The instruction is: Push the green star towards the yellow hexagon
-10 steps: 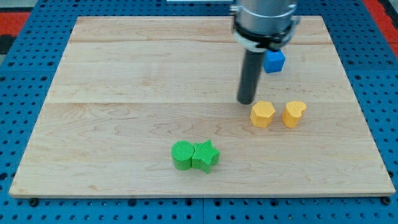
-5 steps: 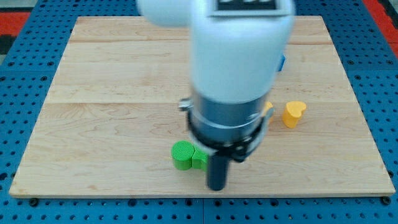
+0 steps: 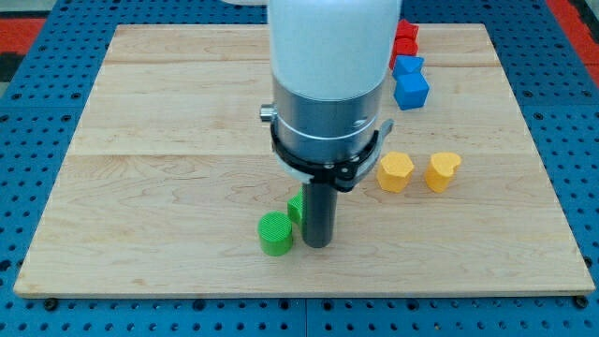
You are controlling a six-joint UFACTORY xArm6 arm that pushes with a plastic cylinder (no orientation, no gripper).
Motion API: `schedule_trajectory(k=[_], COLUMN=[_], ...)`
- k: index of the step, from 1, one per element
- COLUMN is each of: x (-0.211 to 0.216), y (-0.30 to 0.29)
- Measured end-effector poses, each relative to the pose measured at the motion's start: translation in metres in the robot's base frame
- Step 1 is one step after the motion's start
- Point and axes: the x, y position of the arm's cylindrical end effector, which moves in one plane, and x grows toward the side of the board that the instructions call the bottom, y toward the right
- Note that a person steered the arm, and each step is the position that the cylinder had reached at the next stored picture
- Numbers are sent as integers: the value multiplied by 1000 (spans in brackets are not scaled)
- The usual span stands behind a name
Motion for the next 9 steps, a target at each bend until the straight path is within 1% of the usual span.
schedule_trajectory(k=[2, 3, 5, 6, 8, 9], x=[-4, -21, -55, -63, -69, -70], y=[-41, -47, -25, -18, -37, -35])
